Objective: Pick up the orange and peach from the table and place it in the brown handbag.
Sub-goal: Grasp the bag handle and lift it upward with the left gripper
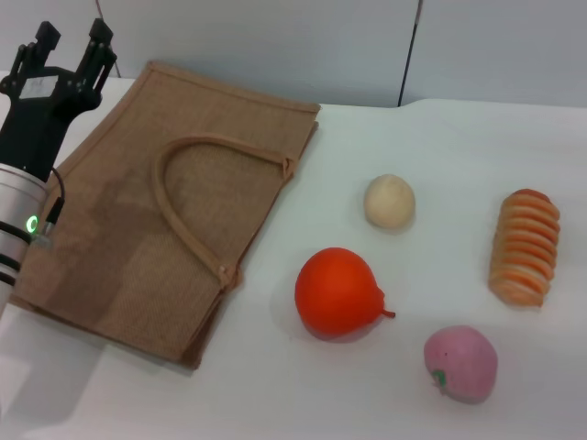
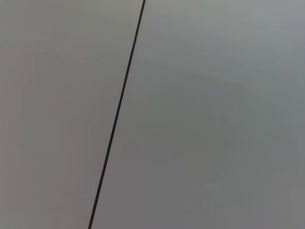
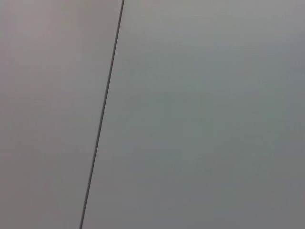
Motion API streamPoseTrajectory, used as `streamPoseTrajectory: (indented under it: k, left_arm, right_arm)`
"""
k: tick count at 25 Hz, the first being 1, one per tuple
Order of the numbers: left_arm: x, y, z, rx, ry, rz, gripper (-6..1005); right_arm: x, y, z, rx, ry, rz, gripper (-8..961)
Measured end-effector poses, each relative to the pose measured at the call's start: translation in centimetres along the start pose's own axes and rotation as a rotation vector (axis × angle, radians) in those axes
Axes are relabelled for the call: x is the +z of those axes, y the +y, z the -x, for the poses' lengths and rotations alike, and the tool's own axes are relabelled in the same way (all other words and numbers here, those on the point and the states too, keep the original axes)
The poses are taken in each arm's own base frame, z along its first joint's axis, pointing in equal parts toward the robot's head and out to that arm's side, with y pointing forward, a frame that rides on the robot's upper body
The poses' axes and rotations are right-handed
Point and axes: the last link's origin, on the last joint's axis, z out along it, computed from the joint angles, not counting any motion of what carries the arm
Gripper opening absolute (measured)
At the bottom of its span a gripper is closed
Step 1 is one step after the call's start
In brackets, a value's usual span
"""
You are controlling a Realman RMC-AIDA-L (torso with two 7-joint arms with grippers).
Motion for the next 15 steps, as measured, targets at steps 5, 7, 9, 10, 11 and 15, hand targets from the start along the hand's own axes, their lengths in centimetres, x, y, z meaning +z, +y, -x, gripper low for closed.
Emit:
streamPoseTrajectory:
  k: [5, 7, 9, 10, 11, 15]
  left_arm:
    - [-0.17, -0.18, -0.02, -0.001, 0.001, -0.008, 745]
    - [-0.25, -0.24, -0.01, 0.0, 0.0, -0.01, 744]
    - [-0.29, -0.26, -0.01, 0.0, -0.001, -0.01, 744]
    - [-0.37, -0.32, 0.0, 0.001, -0.002, -0.012, 744]
    - [-0.37, -0.32, 0.0, 0.001, -0.002, -0.012, 744]
    - [-0.51, -0.46, -0.01, 0.001, -0.003, -0.016, 744]
  right_arm:
    - [-0.02, -0.01, -0.01, 0.0, 0.0, -0.001, 546]
    - [-0.02, -0.01, -0.01, 0.0, 0.0, -0.001, 546]
    - [-0.02, 0.0, -0.01, 0.0, 0.001, 0.0, 546]
    - [-0.02, 0.0, -0.01, 0.0, 0.001, 0.0, 546]
    - [-0.02, 0.0, -0.02, 0.0, 0.001, 0.0, 546]
    - [-0.02, 0.05, -0.03, 0.0, 0.002, 0.003, 547]
